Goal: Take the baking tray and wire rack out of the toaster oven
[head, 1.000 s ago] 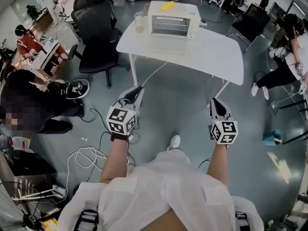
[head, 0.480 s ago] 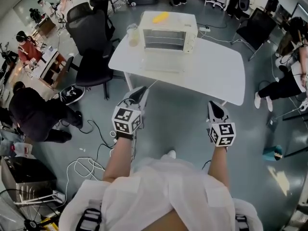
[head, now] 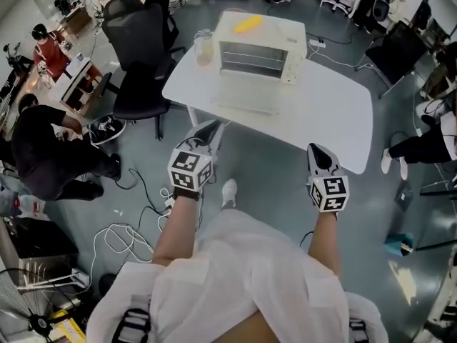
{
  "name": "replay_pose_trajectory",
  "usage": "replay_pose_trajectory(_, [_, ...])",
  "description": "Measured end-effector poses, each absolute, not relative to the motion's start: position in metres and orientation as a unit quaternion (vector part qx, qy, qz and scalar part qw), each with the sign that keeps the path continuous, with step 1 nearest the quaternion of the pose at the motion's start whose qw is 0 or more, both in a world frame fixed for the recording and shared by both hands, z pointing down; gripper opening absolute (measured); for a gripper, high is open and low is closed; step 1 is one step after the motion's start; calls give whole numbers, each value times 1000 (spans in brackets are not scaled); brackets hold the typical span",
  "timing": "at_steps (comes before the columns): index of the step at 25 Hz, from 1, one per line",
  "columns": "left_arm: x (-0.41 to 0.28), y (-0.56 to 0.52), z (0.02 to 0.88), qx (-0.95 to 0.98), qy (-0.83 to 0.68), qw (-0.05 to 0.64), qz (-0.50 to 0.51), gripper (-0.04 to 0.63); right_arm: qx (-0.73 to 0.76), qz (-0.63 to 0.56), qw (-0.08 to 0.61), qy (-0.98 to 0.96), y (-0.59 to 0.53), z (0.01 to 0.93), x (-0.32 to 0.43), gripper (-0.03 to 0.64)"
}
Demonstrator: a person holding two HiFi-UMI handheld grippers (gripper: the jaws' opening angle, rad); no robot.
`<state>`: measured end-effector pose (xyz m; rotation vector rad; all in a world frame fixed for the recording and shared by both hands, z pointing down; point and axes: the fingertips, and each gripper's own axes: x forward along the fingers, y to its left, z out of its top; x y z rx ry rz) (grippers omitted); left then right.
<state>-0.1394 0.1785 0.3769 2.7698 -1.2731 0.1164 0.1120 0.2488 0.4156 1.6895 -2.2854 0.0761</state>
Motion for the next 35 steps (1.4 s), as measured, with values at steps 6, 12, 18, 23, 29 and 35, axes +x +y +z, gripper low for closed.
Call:
replay_pose_trajectory(6, [-135, 104, 386, 905, -421, 48, 31, 27, 571, 16, 170, -803, 174, 424, 105, 8])
replay_pose_trajectory(12, [-137, 19, 401, 905, -419, 51, 40, 28, 562, 0, 205, -801, 85, 432, 99, 21])
replay_pose_trajectory(18, [-142, -61, 417, 906, -416, 59, 50, 27, 542, -12, 253, -801, -5, 449, 78, 26])
replay_pose_trajectory(23, [-148, -112, 428, 910, -406, 59, 62, 28, 523, -37, 298, -798, -63, 464, 54, 28])
replay_pose_trajectory(29, [-153, -165, 449, 913, -397, 61, 73, 28, 502, -93, 370, -776, -125, 485, 33, 43])
replay_pose_trajectory(35, [-144, -194, 471, 919, -378, 75, 85, 28, 468, -128, 422, -766, -162, 510, 18, 54])
